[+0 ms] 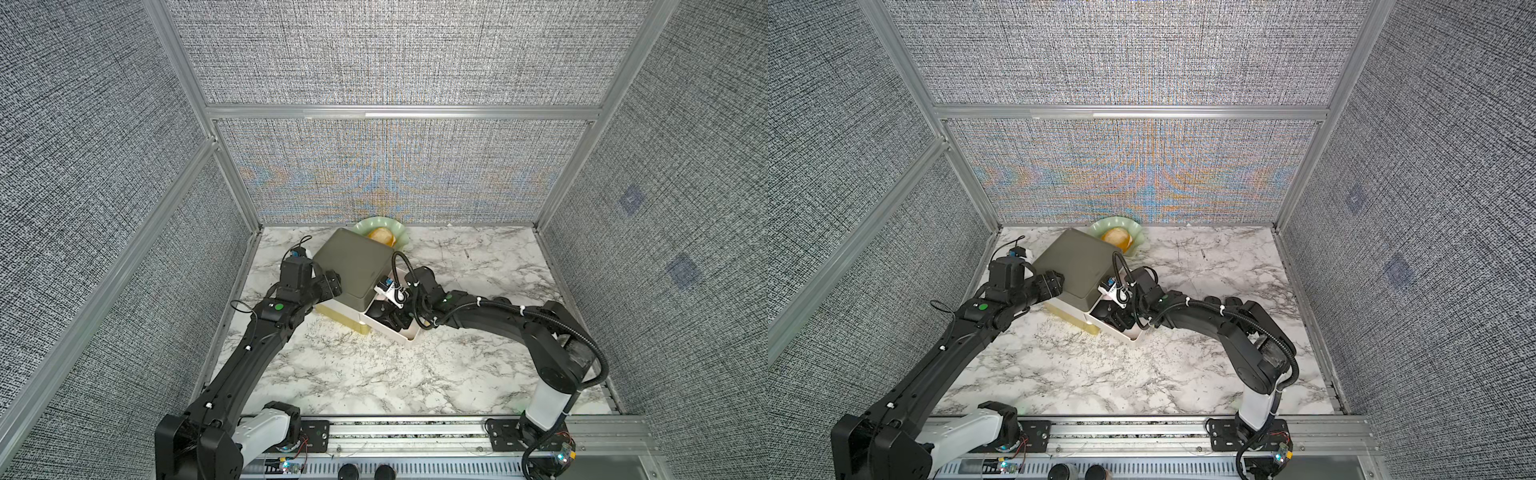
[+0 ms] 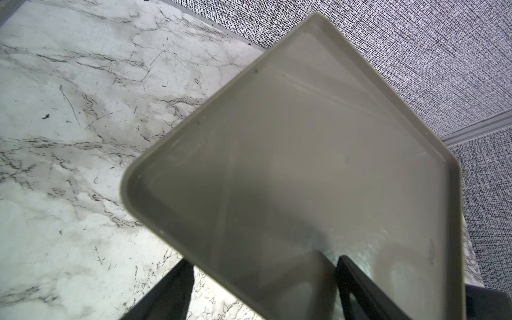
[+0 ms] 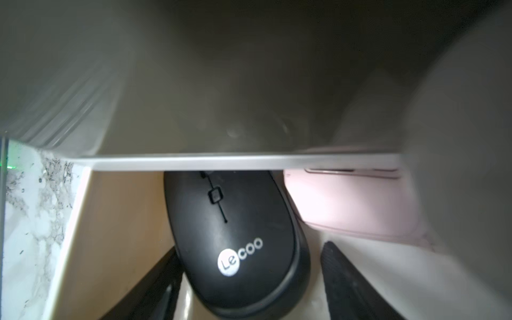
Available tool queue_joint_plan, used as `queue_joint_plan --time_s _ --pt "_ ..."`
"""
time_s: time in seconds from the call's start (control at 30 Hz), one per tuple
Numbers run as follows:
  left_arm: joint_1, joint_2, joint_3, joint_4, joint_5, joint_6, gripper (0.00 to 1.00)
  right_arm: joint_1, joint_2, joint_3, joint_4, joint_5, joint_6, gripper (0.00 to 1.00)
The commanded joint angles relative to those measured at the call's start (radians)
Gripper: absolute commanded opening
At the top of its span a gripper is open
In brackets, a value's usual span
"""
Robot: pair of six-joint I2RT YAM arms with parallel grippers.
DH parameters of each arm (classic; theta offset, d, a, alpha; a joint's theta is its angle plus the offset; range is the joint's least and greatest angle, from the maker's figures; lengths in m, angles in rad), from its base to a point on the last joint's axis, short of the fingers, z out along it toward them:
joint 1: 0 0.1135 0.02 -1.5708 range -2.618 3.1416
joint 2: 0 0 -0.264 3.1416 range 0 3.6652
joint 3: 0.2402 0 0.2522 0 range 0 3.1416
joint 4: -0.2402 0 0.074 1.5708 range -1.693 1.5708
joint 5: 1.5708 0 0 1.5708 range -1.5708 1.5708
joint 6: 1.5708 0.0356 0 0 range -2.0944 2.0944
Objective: Take the mice out of the drawer
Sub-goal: Pick up the mouse from the drawer.
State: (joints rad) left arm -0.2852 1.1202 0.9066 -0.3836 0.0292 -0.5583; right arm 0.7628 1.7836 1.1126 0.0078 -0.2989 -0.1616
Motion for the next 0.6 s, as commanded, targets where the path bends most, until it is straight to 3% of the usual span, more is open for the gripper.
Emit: queue_joint_plan --time_s 0.0,0.23,0.57 --pt "0.001 0.003 -0.001 -0.001 0.001 0.001 0.81 -0.005 0.006 -0.006 0.007 0.022 0.021 0.69" --pt "0.004 0.003 -0.004 -0.003 -0.009 0.001 0.81 -0.013 -0.013 -0.013 0.0 0.042 0.041 0.57" --pt "0.004 -0.004 -0.002 -0.003 -0.009 0.001 0.81 -0.02 -0.056 -0.032 -0.057 0.095 0.066 0.53"
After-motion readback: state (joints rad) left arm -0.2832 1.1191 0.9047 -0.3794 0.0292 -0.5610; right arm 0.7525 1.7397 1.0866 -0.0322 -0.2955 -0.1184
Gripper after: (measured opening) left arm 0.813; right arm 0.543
